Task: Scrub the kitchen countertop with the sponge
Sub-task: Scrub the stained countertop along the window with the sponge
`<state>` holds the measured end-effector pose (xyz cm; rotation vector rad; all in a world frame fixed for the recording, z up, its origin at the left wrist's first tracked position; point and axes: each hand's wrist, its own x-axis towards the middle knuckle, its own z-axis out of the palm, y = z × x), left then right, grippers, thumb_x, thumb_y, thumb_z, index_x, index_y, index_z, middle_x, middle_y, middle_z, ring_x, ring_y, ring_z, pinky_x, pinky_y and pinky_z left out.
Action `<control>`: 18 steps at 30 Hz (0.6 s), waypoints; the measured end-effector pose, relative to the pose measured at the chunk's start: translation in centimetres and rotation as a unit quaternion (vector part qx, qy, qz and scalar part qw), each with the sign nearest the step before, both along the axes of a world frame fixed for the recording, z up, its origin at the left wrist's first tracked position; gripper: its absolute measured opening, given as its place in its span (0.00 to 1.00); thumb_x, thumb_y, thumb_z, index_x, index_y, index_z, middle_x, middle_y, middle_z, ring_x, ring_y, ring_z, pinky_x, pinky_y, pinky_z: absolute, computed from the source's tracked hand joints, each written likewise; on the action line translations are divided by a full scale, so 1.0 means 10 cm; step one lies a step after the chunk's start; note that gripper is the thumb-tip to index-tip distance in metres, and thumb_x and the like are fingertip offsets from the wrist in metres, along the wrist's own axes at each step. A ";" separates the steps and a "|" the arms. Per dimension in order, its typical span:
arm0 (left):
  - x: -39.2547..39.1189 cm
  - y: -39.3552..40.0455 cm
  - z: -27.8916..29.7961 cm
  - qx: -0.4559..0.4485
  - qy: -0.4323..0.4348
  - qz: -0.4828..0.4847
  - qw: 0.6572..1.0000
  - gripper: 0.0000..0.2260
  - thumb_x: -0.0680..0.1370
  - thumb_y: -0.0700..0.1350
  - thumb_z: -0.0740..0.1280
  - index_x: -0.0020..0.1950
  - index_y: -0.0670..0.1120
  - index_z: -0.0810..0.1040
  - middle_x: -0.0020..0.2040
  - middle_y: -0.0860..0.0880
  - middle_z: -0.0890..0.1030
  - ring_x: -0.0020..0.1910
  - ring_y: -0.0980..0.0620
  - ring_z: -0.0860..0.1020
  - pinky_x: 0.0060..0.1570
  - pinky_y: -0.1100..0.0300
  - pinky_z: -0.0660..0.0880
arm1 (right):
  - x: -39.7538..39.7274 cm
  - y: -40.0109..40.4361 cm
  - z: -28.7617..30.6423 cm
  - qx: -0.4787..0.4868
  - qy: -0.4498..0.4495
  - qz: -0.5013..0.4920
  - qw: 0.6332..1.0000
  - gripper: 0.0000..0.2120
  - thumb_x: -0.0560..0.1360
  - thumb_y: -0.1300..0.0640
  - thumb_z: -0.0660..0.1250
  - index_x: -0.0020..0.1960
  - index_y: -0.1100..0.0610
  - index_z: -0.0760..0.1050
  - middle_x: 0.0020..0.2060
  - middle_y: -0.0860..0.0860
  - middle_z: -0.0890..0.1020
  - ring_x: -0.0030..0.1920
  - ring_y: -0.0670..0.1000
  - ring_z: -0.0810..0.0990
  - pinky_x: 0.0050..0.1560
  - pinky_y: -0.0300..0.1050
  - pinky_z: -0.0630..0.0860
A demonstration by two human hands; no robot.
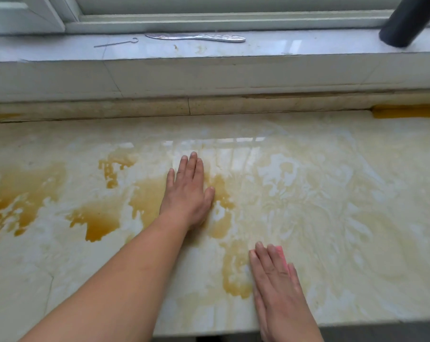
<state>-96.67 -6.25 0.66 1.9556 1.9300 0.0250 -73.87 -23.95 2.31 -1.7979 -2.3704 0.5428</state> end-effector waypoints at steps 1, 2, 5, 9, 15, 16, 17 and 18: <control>-0.01 -0.14 -0.01 -0.001 0.001 -0.004 1.000 0.34 0.85 0.59 0.50 0.85 0.48 0.39 0.84 0.52 0.33 0.82 0.53 0.32 0.81 0.46 0.36 | -0.02 0.00 0.00 -0.011 0.006 -0.001 1.000 0.27 0.78 0.56 0.55 0.76 0.59 0.69 0.77 0.55 0.68 0.79 0.58 0.57 0.72 0.53 0.57; -0.02 -0.28 -0.01 -0.001 0.005 -0.006 1.000 0.34 0.85 0.59 0.49 0.85 0.48 0.39 0.84 0.52 0.33 0.82 0.53 0.32 0.81 0.46 0.36 | -0.05 0.04 -0.01 -0.018 0.007 0.001 1.000 0.29 0.78 0.56 0.55 0.79 0.58 0.66 0.79 0.54 0.63 0.81 0.57 0.53 0.74 0.53 0.55; -0.17 -0.61 -0.02 -0.001 0.031 -0.001 1.000 0.33 0.85 0.60 0.48 0.85 0.49 0.39 0.84 0.53 0.33 0.82 0.53 0.31 0.81 0.44 0.37 | -0.21 0.33 -0.01 -0.054 0.006 -0.001 0.999 0.31 0.84 0.55 0.52 0.84 0.52 0.44 0.82 0.45 0.38 0.81 0.50 0.31 0.81 0.53 0.39; -0.44 -0.83 -0.04 -0.006 0.068 0.016 0.998 0.34 0.84 0.62 0.44 0.85 0.50 0.35 0.83 0.54 0.30 0.81 0.53 0.30 0.81 0.44 0.36 | -0.34 0.18 -0.04 -0.074 0.006 -0.005 0.997 0.32 0.84 0.54 0.49 0.83 0.51 0.37 0.80 0.44 0.31 0.78 0.48 0.26 0.80 0.54 0.36; -0.53 -0.88 -0.13 -0.005 0.069 0.004 0.998 0.35 0.82 0.65 0.41 0.82 0.50 0.30 0.81 0.54 0.26 0.80 0.53 0.27 0.80 0.45 0.34 | -0.41 -0.40 -0.06 -0.059 0.013 0.023 0.998 0.31 0.79 0.56 0.53 0.82 0.57 0.57 0.83 0.51 0.52 0.83 0.58 0.48 0.77 0.57 0.51; -0.53 -0.87 -0.14 0.000 0.069 0.005 0.998 0.35 0.82 0.65 0.40 0.82 0.50 0.30 0.81 0.54 0.26 0.80 0.53 0.27 0.80 0.44 0.34 | -0.49 -0.23 -0.07 -0.050 0.004 0.020 0.999 0.31 0.81 0.56 0.51 0.83 0.54 0.52 0.83 0.48 0.45 0.83 0.55 0.41 0.79 0.56 0.46; -0.52 -0.87 -0.14 0.002 0.068 0.006 0.998 0.35 0.82 0.65 0.40 0.82 0.50 0.30 0.81 0.53 0.26 0.80 0.53 0.27 0.80 0.44 0.34 | -0.56 -0.04 -0.08 -0.054 0.004 0.012 0.998 0.31 0.83 0.55 0.50 0.84 0.52 0.46 0.82 0.46 0.38 0.81 0.51 0.32 0.81 0.54 0.39; -0.52 -0.86 -0.14 0.003 0.066 0.007 0.998 0.35 0.82 0.65 0.41 0.82 0.50 0.30 0.82 0.53 0.27 0.80 0.53 0.27 0.80 0.44 0.34 | -0.64 0.16 -0.07 -0.058 0.002 0.002 0.998 0.31 0.84 0.55 0.49 0.84 0.50 0.41 0.80 0.44 0.33 0.79 0.48 0.27 0.80 0.51 0.33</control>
